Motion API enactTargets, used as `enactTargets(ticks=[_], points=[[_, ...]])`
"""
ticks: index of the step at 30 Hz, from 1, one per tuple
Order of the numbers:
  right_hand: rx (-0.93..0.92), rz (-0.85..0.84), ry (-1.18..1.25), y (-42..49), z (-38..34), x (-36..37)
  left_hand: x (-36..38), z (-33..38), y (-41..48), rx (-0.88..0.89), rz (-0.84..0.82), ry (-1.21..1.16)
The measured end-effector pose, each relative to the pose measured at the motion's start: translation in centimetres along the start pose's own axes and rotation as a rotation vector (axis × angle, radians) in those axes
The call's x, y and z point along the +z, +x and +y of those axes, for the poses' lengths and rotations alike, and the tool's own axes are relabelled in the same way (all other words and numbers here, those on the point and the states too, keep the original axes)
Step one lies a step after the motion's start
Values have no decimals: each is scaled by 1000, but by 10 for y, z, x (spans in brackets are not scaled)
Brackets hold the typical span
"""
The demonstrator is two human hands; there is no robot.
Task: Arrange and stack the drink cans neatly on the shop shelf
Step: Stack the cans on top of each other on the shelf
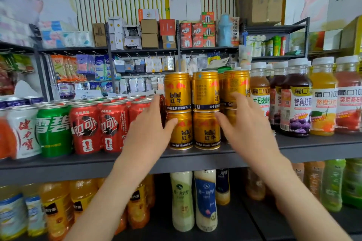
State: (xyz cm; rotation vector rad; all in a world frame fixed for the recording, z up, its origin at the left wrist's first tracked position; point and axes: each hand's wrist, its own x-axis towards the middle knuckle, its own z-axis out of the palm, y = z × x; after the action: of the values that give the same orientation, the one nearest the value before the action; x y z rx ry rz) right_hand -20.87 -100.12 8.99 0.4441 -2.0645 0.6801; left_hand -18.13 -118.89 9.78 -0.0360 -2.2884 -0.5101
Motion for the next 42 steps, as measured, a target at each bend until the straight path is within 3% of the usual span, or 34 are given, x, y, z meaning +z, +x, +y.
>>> enactTargets(ticks=[2,5,8,10,16,23,26,29,34,37,42], points=[[-115,38,15,33,-2,-29,-27,6,18,52,98,-56],[-244,-118,41,87,-6,-53,-53,18,50,70,121,-168],[-234,-465,42,123,-14,-59,-54,23,78,16,-57,-227],[-227,-605,-52,136,-20,-54,-48,24,88,-45,-198,-234],[-197,-767,-166,145,-27,-40,-32,26,94,-68,-322,-216],[-141,-807,-61,148,-21,-31,-26,19,97,-65,-228,-212],[-131,-778,-66,149,-17,-27,-20,18,92,-30,-153,-125],[-175,-655,-242,149,-14,-21,-13,17,85,6,-81,-13],[-211,-493,-307,136,-7,-14,2,22,45,69,194,234],[-218,-308,-207,114,5,-19,18,22,11,86,270,111],[-50,-13,168,58,45,-20,48,12,-20,42,197,-10]])
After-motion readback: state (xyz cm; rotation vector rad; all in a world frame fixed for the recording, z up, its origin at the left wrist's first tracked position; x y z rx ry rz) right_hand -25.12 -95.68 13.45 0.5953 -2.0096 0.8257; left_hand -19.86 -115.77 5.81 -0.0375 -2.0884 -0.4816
